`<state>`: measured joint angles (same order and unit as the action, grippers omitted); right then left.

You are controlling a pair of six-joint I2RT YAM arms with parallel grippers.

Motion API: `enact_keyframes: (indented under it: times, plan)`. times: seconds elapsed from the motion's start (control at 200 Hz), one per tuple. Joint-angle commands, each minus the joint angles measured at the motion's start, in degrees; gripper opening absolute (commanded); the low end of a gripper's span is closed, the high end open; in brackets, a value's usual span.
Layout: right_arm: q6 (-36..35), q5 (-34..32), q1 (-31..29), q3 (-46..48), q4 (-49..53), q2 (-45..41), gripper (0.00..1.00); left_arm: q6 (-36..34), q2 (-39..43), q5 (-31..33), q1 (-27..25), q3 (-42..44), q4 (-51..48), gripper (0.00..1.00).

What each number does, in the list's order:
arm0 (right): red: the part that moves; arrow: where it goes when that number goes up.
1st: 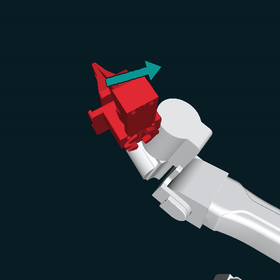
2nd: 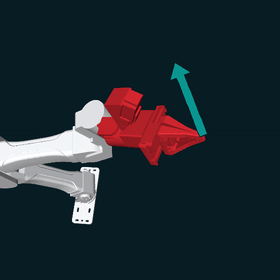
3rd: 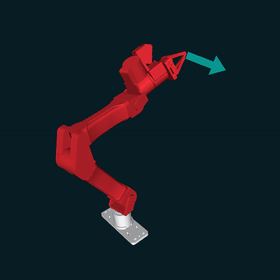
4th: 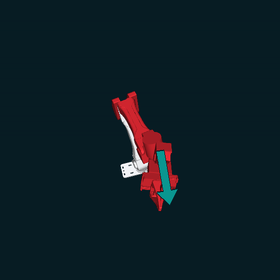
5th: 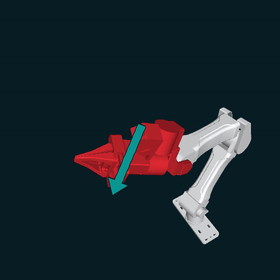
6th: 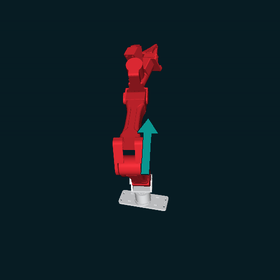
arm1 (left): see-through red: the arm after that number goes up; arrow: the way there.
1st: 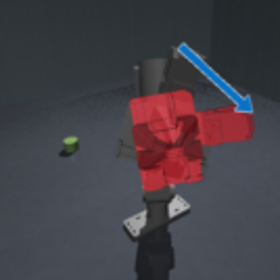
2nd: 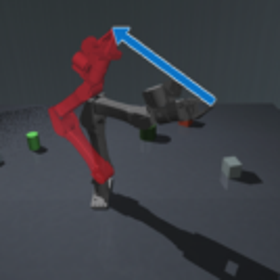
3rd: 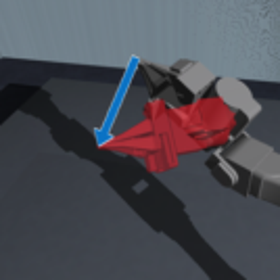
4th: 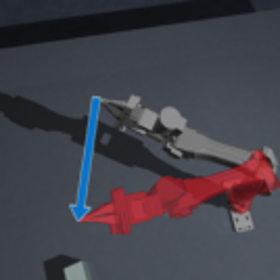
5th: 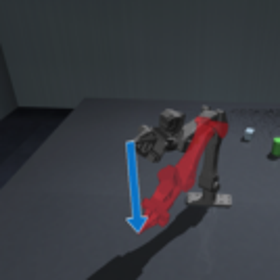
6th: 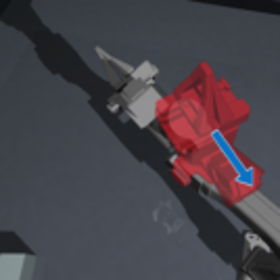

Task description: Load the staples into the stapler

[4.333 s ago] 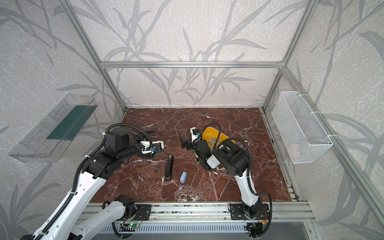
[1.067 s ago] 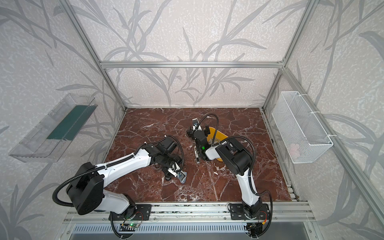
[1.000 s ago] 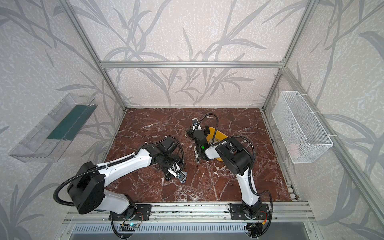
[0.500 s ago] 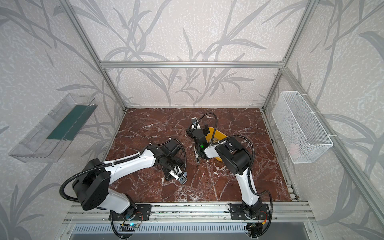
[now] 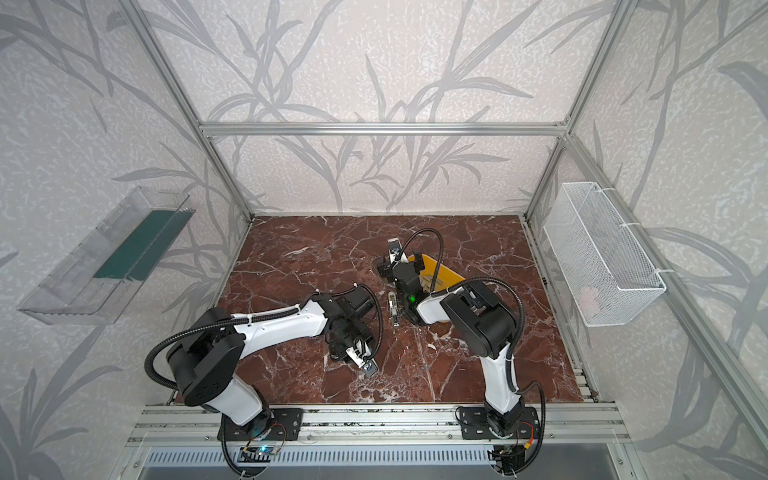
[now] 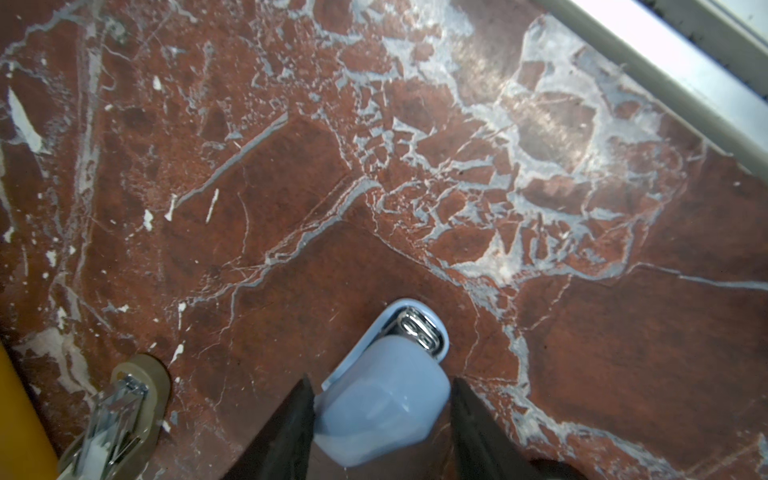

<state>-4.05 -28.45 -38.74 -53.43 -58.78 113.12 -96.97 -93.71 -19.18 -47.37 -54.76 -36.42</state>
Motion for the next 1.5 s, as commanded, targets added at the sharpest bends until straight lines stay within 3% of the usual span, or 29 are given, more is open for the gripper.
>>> enact_keyframes:
  times: [0.0, 0.16, 0.37, 0.615, 1.36, 1.495]
  plan:
    - [1.33, 1.72, -0.24, 1.60, -2.19, -3.53, 0.99, -0.81, -1.68, 1.00, -0.75, -2.43, -1.40, 0.46]
    - [1.77, 2.64, -0.22, 3.14, -1.57, -5.94, 0.99, 0.63, -2.86, 0.49, -0.79, -3.73, -1.52, 0.42]
    - [2.56, 3.43, -0.19, 3.42, 0.10, -7.64, 0.99, 0.94, -2.70, -1.62, -0.88, -3.51, -2.30, 0.54]
    - [3.44, 4.08, -0.24, 3.86, 1.15, -8.54, 0.99, 2.63, -4.06, -5.06, -1.31, -6.72, -6.83, 0.55]
    - [4.30, 4.25, -0.11, 6.22, 1.95, -12.34, 0.99, 2.32, -6.16, -2.88, -1.84, -6.67, -7.02, 0.47]
    - [4.94, 4.87, -0.11, 7.02, 2.85, -14.09, 0.99, 2.56, -6.29, -3.23, -1.84, -7.20, -7.48, 0.35]
